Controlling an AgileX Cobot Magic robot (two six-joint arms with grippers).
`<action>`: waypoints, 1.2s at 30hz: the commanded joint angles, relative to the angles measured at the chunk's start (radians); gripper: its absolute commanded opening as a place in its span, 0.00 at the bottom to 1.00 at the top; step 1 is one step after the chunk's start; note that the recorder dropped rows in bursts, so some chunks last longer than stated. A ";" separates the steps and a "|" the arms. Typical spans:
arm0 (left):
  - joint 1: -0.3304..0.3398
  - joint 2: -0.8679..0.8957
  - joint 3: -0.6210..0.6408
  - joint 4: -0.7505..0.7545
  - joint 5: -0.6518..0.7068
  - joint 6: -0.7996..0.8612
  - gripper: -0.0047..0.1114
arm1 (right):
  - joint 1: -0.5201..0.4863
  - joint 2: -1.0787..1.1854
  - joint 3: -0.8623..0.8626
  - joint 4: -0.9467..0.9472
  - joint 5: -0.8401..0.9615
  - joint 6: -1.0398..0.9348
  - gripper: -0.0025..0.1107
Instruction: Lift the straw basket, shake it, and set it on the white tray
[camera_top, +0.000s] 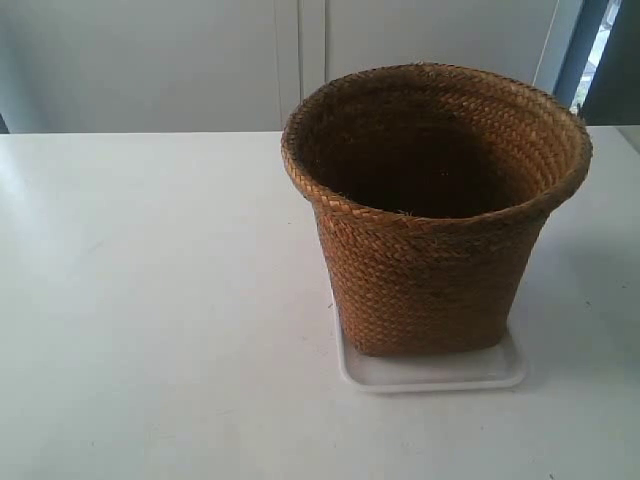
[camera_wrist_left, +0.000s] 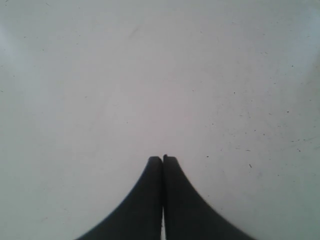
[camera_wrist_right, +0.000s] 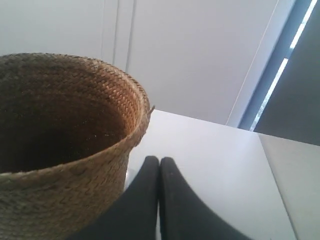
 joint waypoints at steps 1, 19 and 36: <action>0.002 -0.004 0.006 0.001 0.012 0.003 0.04 | -0.006 -0.067 0.094 0.013 -0.022 0.058 0.02; 0.002 -0.004 0.006 0.001 0.012 0.003 0.04 | -0.006 -0.477 0.466 -0.263 -0.048 0.398 0.02; 0.002 -0.004 0.006 0.001 0.014 0.002 0.04 | -0.006 -0.487 0.554 -0.214 -0.002 0.375 0.02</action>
